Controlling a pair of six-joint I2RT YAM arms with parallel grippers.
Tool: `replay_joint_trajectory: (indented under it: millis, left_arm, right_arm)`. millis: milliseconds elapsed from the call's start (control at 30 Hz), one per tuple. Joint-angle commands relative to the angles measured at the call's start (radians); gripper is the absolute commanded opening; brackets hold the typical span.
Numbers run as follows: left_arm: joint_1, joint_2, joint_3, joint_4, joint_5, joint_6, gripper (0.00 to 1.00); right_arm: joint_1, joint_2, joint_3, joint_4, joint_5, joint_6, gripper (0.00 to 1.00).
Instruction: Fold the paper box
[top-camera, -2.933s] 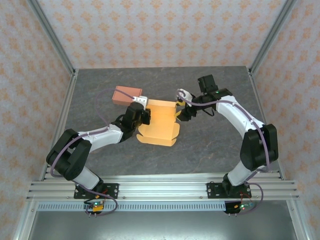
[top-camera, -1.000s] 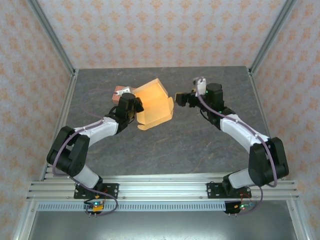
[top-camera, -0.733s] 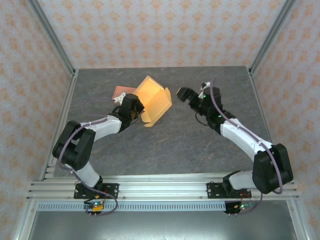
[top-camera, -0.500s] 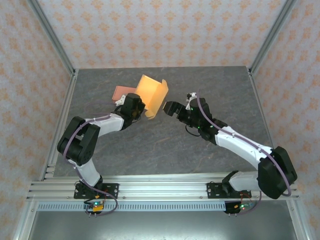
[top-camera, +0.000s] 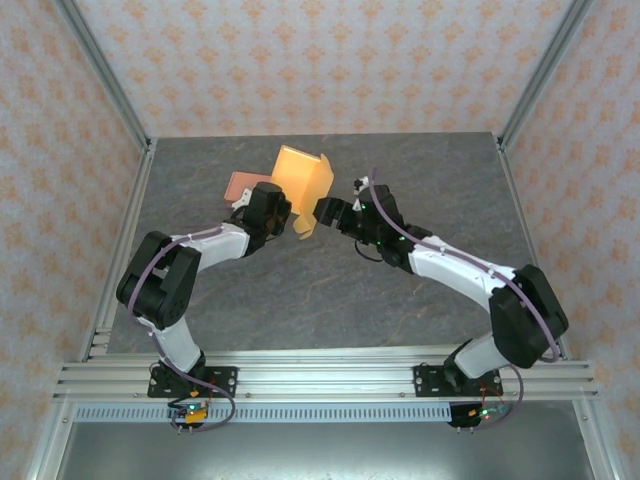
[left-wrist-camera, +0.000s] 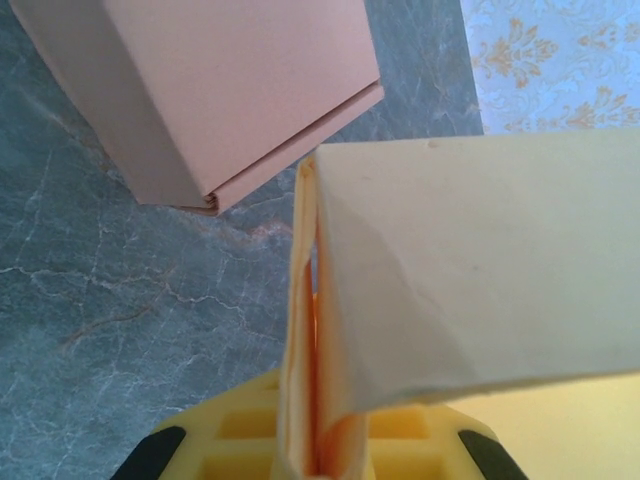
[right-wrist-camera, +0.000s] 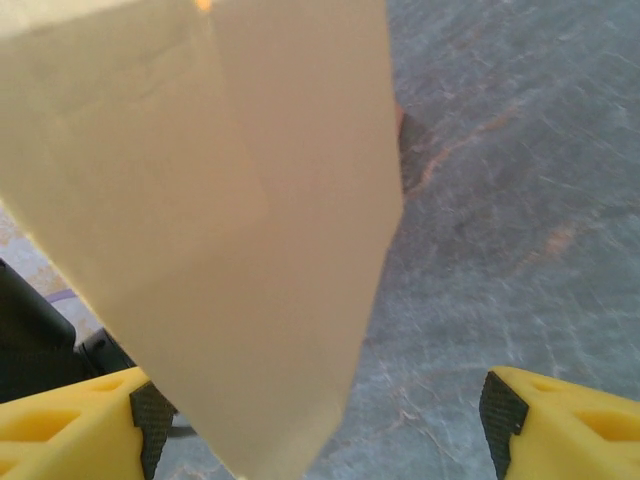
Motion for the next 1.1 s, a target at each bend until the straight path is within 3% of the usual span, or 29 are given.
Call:
replay_joint_trajectory:
  millis: [0,100,167,367,433,500,567,700,767,833,967,1067]
  left_arm:
    - [-0.011,-0.032,0.025,-0.045,-0.046,0.008,0.00]
    - [-0.009,-0.035,0.020,-0.043,-0.038,-0.018,0.00]
    - [-0.012,-0.042,0.024,-0.049,-0.041,-0.014,0.00]
    - [-0.013,-0.039,0.024,-0.010,-0.020,-0.020,0.00]
    - [-0.014,-0.037,0.031,0.012,0.010,-0.001,0.23]
    - [-0.013,-0.042,0.023,0.049,0.042,0.010,0.48]
    - [-0.012,-0.060,0.010,0.069,0.081,0.028,0.63]
    - [-0.016,-0.160,-0.039,0.069,0.177,0.126,0.68]
    - [-0.018,-0.254,-0.079,0.019,0.166,0.192,0.69]
    - [-0.018,-0.383,-0.124,-0.033,0.129,0.292,0.79]
    - [-0.016,-0.612,-0.118,-0.224,0.053,0.525,0.99]
    - [-0.009,-0.737,-0.098,-0.335,-0.040,0.650,1.00]
  right_arm:
    - [0.012,0.041,0.069,0.037,-0.052,-0.006,0.82]
    - [0.015,0.052,0.075,0.034,-0.026,0.007,0.82]
    - [0.016,0.072,0.104,-0.035,0.000,-0.008,0.75]
    - [0.016,0.141,0.180,-0.116,0.016,-0.057,0.23]
    - [0.017,0.143,0.209,-0.177,0.058,-0.107,0.12]
    - [0.016,0.139,0.239,-0.257,0.125,-0.177,0.08]
    - [0.010,0.134,0.278,-0.328,0.148,-0.295,0.06]
    - [-0.003,0.131,0.378,-0.519,0.199,-0.625,0.07]
    - [-0.016,0.116,0.394,-0.570,0.213,-0.801,0.06]
    - [-0.038,0.095,0.402,-0.604,0.270,-0.926,0.05]
    - [-0.123,0.060,0.429,-0.661,0.201,-1.056,0.06]
    - [-0.180,0.040,0.444,-0.689,0.162,-1.099,0.06]
